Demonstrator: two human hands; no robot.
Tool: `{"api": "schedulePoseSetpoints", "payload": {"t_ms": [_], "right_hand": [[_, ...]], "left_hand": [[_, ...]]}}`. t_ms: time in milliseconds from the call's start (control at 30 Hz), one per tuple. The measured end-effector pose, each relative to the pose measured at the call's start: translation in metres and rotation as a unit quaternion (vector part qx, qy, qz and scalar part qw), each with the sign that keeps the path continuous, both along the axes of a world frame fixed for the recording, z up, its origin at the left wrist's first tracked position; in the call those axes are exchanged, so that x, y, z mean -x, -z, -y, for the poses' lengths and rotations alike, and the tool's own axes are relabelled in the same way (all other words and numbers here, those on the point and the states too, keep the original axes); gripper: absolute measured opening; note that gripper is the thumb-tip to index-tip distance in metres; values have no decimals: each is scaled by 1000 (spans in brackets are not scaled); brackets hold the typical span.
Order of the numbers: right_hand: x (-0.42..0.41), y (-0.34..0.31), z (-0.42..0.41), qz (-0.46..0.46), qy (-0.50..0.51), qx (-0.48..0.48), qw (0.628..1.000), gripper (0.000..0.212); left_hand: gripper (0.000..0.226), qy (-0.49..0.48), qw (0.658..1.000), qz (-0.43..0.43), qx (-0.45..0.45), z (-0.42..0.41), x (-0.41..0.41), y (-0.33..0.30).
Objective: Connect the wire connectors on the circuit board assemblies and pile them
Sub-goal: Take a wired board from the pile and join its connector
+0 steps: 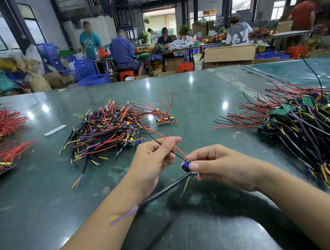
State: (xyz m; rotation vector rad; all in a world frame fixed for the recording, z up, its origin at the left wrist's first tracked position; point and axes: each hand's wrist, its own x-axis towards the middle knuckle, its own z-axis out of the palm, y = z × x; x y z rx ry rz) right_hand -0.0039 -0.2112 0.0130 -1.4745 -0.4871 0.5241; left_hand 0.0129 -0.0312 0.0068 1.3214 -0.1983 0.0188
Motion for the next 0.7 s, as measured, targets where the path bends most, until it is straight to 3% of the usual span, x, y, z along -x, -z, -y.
{"api": "schedulePoseSetpoints", "payload": {"t_ms": [133,233,467,700], "right_hand": [[0,-1,2,-5,-26,1,1000,16],[0,-1,1,4,-43,20,999,8],[0,-3,4,-3,-65,31,997,11],[5,-3,8,-1,-66,23,998,14]], "left_hand": [[16,-39,995,-56,71,-7,-7,-2],[16,-59,991,-80,84,-14,-11,-2],[17,-88,984,-113,105,-22,-19,0],[19,-141,952,-151,227,-53,-31,-6]]}}
